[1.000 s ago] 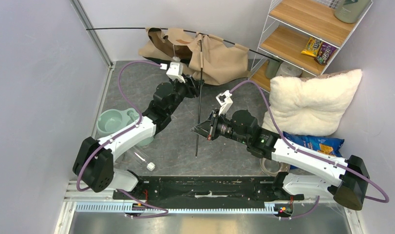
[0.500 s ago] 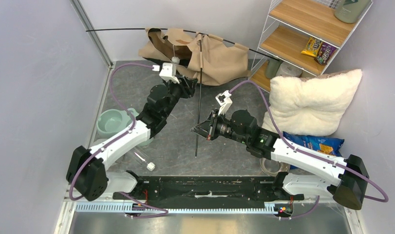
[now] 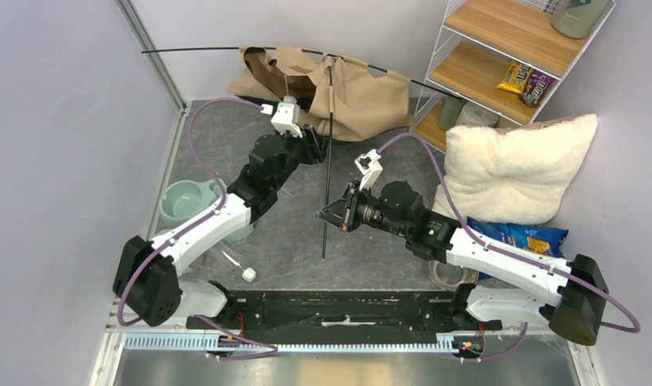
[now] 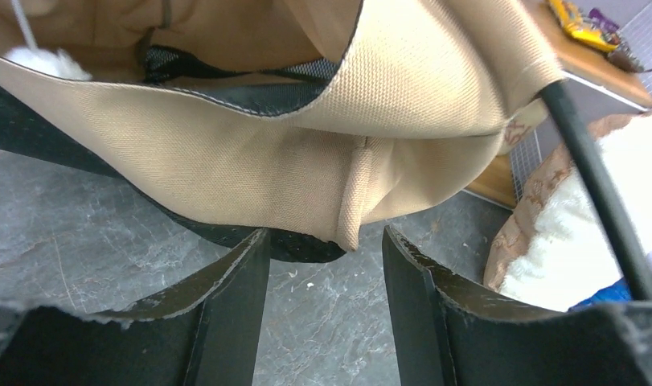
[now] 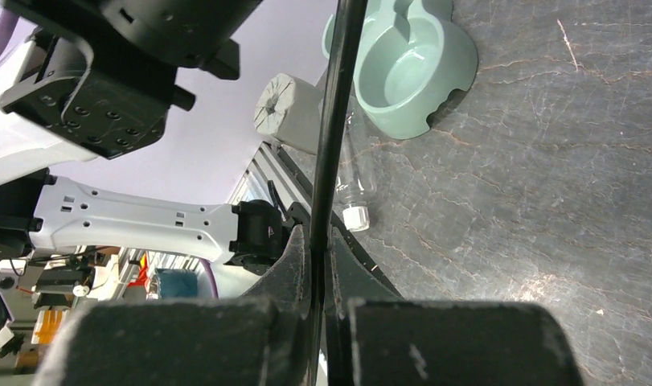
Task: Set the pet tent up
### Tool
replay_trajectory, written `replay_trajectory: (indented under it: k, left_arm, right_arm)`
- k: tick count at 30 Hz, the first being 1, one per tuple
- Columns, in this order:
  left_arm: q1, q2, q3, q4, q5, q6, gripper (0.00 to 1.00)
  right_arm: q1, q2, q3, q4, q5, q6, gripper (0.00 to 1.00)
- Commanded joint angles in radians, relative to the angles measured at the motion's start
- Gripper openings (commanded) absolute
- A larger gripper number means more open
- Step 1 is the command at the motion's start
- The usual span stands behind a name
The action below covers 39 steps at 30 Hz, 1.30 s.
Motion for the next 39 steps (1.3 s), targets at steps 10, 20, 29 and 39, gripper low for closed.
replay_trajectory:
  k: [10,20,29,39]
  left_arm:
    - [0.002,0.110,0.101,0.054,0.016,0.014,0.40]
    - [0.001,0.080,0.057,0.114,0.030,0.014,0.50]
    - [0.001,0.095,0.050,0.134,0.022,0.003,0.32]
    - [0.001,0.067,0.003,0.156,0.076,0.009,0.02]
  right_arm:
    - [-0.007,0.008,0.044,0.043,0.035,-0.013,0.00]
    - [-0.007,0.002,0.035,0.046,0.036,-0.006,0.00]
    - [-0.007,0.001,0.031,0.046,0.038,-0.005,0.00]
    - [-0.007,-0.024,0.018,0.046,0.078,0.011,0.00]
